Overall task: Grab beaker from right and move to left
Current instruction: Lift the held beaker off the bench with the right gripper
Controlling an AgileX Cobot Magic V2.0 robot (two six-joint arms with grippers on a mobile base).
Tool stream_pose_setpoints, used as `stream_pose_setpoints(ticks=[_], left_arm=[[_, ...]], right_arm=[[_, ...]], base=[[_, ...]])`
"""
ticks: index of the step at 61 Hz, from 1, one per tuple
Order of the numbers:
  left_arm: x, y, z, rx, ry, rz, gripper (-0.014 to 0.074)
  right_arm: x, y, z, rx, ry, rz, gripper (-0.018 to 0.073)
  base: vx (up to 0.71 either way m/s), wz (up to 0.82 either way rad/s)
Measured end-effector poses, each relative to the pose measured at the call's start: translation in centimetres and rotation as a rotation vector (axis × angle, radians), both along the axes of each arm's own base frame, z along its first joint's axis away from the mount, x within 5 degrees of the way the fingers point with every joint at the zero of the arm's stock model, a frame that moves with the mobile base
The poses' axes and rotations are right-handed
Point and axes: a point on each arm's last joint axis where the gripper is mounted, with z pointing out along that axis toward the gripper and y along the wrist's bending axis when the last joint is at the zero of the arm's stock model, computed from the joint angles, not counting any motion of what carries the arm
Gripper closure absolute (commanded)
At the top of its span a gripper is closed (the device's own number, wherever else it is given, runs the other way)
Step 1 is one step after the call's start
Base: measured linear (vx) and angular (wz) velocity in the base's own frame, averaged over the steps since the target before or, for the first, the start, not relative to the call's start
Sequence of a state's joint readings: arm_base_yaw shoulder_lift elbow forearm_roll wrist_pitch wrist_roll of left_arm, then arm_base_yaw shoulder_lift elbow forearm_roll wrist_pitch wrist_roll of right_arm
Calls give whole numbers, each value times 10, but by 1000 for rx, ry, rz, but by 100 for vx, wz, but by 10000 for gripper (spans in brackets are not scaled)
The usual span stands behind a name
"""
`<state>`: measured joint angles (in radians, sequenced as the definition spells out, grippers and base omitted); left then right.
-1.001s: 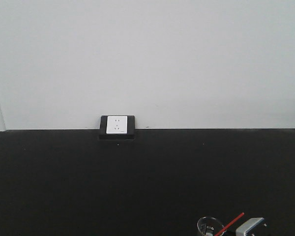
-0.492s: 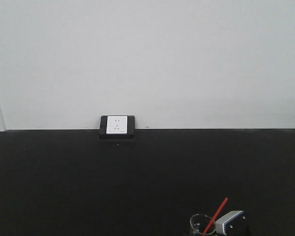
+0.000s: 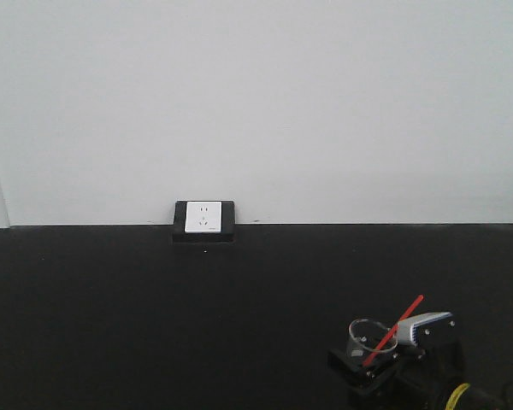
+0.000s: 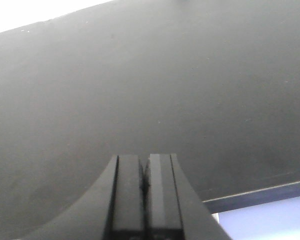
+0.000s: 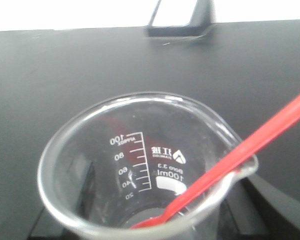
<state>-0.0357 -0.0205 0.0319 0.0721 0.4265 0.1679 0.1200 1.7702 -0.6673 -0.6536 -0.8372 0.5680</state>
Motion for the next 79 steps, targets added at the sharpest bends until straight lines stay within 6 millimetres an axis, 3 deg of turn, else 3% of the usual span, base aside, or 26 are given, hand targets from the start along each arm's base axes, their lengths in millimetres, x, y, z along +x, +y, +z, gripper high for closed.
stream_pose_setpoints(ticks=[9, 20, 32, 39, 55, 79], left_arm=[[0, 0, 0, 0, 0, 0, 603], [0, 0, 0, 0, 0, 0, 603], [0, 0, 0, 0, 0, 0, 603], [0, 0, 0, 0, 0, 0, 603], [0, 0, 0, 0, 0, 0, 603], [0, 0, 0, 0, 0, 0, 603]], right_arm=[[-15, -9, 47, -55, -18, -77, 563], [-53, -25, 114, -73, -86, -208, 563], [-105, -47, 160, -92, -143, -381, 563], [-132, -57, 176, -72, -187, -458, 563], [-167, -65, 174, -60, -229, -502, 563], [-169, -66, 170, -65, -221, -510, 563]], base=[[0, 0], [0, 0], [0, 0], [0, 0], [0, 0], [0, 0]])
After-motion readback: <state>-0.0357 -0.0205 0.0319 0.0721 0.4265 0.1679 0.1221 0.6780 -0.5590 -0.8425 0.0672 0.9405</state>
